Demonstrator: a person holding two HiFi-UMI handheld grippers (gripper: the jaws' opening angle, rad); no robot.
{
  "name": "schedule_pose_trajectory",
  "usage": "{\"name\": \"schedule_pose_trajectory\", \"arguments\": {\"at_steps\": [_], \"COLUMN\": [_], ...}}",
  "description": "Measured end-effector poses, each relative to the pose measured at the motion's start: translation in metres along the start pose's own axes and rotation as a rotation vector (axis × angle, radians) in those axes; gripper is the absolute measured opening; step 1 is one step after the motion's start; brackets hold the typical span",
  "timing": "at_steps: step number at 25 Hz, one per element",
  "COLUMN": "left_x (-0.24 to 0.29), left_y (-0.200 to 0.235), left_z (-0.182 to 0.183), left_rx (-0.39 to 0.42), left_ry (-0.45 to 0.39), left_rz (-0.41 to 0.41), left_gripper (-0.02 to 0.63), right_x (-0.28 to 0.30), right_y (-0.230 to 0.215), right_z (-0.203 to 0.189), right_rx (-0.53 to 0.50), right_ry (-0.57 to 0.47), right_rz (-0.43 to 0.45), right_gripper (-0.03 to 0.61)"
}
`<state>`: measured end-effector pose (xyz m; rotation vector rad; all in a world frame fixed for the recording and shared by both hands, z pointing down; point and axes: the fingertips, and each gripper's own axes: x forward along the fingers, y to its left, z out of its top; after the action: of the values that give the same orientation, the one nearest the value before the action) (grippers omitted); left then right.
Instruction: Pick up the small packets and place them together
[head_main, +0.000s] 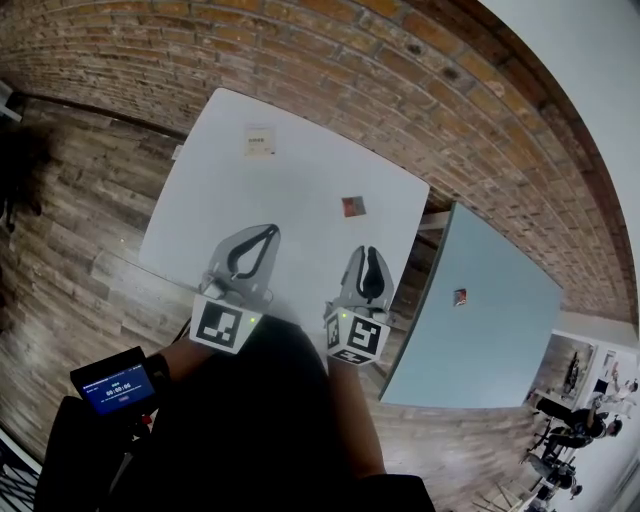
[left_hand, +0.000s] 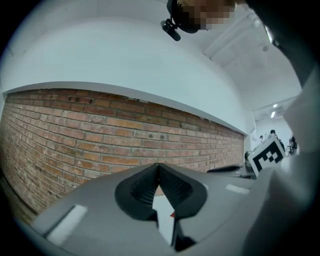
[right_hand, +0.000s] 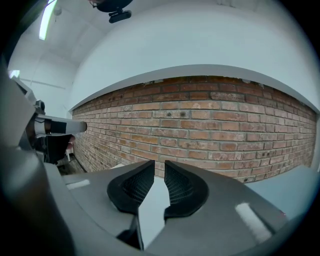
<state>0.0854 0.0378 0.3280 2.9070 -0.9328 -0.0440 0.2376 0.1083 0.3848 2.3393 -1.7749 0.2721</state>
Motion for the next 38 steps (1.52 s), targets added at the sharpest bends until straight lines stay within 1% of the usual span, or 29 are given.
{"name": "schedule_pose_trajectory", "arguments": {"at_steps": [5,9,16,22,27,34,38], "left_x": [0.018,0.033,0.053,0.076,0.076,0.074,0.073], "left_y": [-0.01,-0.013,-0.017,-0.034,-0.029,-0.023,-0.018], "left_z": [-0.002,-0.007,-0.014,-0.027,-0.029,-0.043,-0.047], "left_rx": [-0.006,0.015,0.014,0.009,0.009,0.003,0.002], "left_ry": [0.007,0.024,0.041,0.074,0.097,0.135,0.152], "left_rz": [0.012,0.032,0.066,0.09,0.111,0.137,0.153], "left_gripper": [0.0,0.0,0.0,0.0,0.0,0.0,0.0], "right_x": [0.016,0.03,0.052,0.073,0.088,0.105,0.117], "right_y": [-0.025,-0.04,-0.064,-0.091,-0.089,-0.089,-0.095], "right_z": [-0.015,-0.023,-0.045,-0.073,-0.083,-0.106,-0.112], "right_rx": [0.005,-0.001,0.002,0.005,-0.031,-0.017,0.001], "right_ry": [0.032,0.042,0.076,0.109,0.122,0.173,0.19], "right_rz": [-0.001,0.017,0.033,0.062,0.088,0.09,0.091], "right_gripper": [0.049,0.048,0.048,0.046,0.046,0.048,0.049]}}
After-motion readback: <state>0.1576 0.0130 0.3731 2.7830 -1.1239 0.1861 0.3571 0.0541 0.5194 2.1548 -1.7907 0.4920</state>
